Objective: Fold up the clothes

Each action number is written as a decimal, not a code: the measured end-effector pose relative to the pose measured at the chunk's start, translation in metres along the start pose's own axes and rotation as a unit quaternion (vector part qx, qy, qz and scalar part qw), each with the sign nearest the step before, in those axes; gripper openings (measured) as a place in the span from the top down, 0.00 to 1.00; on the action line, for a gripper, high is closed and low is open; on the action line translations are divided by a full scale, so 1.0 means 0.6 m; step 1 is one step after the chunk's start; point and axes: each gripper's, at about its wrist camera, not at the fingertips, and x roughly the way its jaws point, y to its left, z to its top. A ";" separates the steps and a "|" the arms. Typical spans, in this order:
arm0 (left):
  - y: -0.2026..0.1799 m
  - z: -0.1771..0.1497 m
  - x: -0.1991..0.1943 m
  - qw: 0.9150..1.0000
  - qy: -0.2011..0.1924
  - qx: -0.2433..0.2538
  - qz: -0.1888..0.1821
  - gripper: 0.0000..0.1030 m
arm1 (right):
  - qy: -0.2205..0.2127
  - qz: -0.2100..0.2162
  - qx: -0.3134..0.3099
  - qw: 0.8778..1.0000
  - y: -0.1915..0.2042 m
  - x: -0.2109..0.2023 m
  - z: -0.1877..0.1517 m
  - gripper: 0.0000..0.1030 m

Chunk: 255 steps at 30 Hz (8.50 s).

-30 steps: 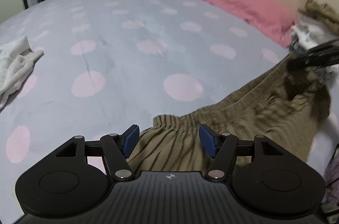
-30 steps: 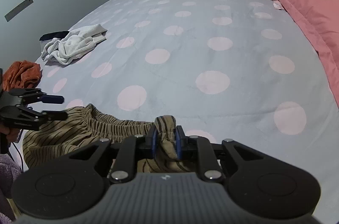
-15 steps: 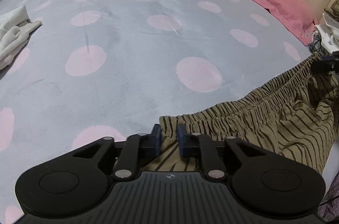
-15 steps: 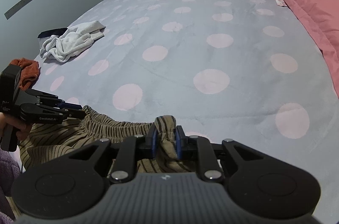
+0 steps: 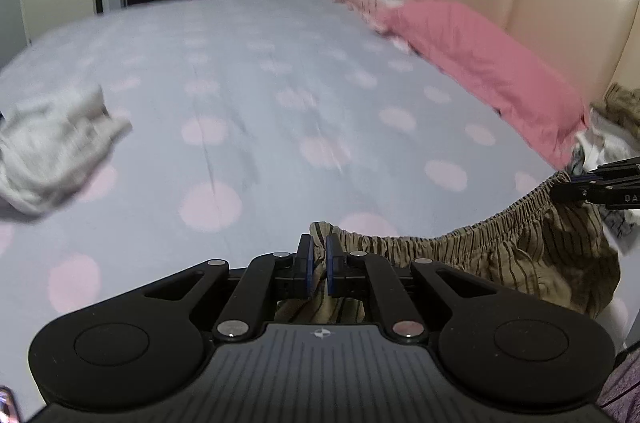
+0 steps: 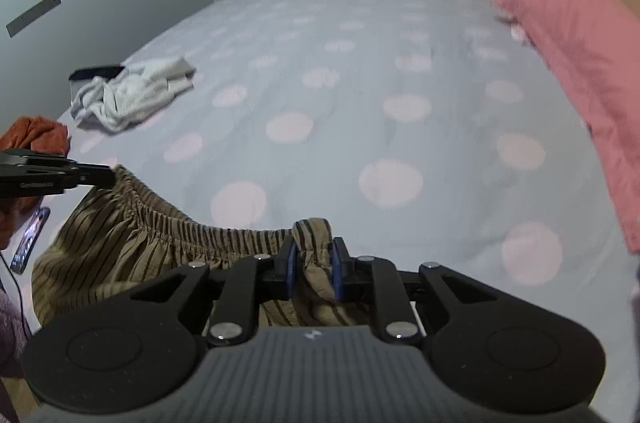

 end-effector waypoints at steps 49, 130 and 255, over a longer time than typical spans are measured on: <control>-0.100 0.133 -0.390 0.960 -0.248 0.089 0.096 0.96 | -0.336 -0.051 -0.079 0.937 0.232 -0.369 0.133 0.83; -0.276 -0.058 0.203 0.603 0.215 0.761 -0.104 0.93 | 0.233 0.201 -0.140 0.941 0.108 -0.020 -0.117 0.84; -0.141 -0.273 -0.057 0.920 0.109 0.377 -0.018 0.66 | 0.122 0.060 -0.436 0.890 0.255 0.020 -0.179 0.72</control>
